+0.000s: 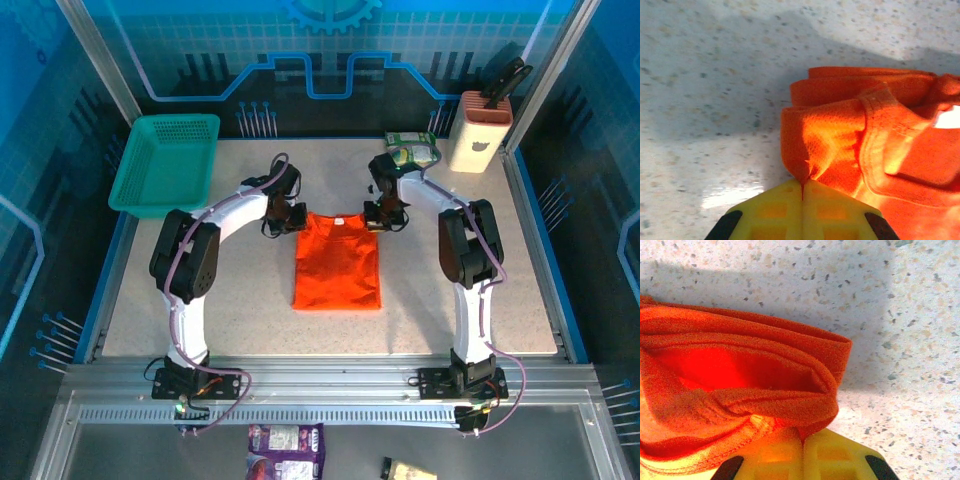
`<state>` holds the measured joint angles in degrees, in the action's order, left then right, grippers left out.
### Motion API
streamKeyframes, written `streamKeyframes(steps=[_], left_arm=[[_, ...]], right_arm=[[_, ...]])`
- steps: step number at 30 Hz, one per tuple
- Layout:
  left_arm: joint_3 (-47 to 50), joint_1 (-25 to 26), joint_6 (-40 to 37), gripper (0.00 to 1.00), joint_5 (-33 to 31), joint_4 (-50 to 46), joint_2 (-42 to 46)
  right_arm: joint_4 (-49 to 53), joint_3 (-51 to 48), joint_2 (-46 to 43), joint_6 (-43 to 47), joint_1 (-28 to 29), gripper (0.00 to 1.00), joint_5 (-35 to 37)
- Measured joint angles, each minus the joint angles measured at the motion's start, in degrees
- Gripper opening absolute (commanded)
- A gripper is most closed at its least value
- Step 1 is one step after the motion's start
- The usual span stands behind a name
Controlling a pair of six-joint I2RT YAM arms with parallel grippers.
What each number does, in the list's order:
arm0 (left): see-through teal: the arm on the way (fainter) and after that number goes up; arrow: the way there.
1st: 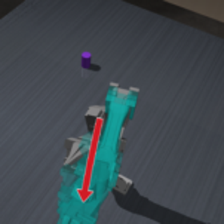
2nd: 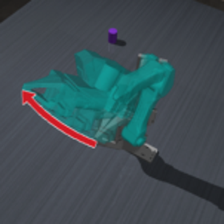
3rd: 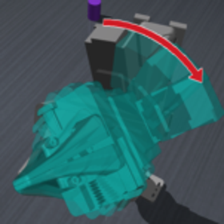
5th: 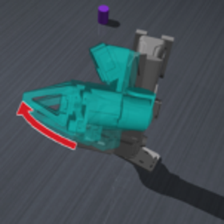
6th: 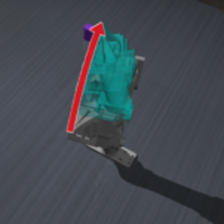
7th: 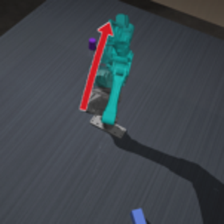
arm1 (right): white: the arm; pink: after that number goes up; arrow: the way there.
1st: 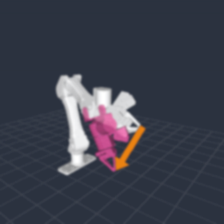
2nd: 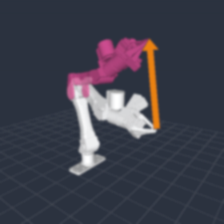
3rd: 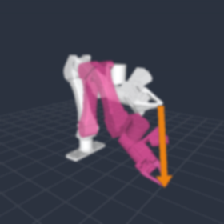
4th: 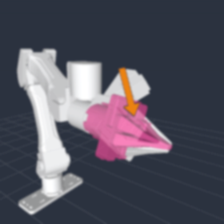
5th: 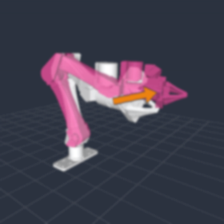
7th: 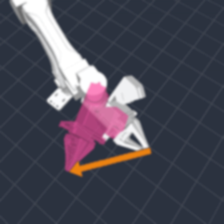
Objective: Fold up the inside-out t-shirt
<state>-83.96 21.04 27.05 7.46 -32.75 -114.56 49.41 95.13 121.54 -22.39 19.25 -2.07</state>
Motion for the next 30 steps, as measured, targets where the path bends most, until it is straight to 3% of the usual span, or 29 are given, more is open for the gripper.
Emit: streamKeyframes(steps=[8,16,24,30], left_arm=[[3.0,-0.1,1.8,0.28,6.9,4.0,0.0],[3.3,-0.1,1.5,0.4,5.7,3.2,-0.3],[0.2,0.0,1.3,0.43,4.2,0.0,-4.7],[-0.9,-0.5,1.6,0.38,7.4,0.2,-5.7]], right_arm=[[-0.2,-0.3,0.0,0.0,-0.2,0.0,0.0],[-0.2,-0.4,0.0,0.0,-0.2,0.0,-0.1],[-0.2,-0.3,0.0,0.0,-0.1,0.0,-0.1],[-0.2,-0.3,0.0,0.0,-0.1,0.0,0.0]])
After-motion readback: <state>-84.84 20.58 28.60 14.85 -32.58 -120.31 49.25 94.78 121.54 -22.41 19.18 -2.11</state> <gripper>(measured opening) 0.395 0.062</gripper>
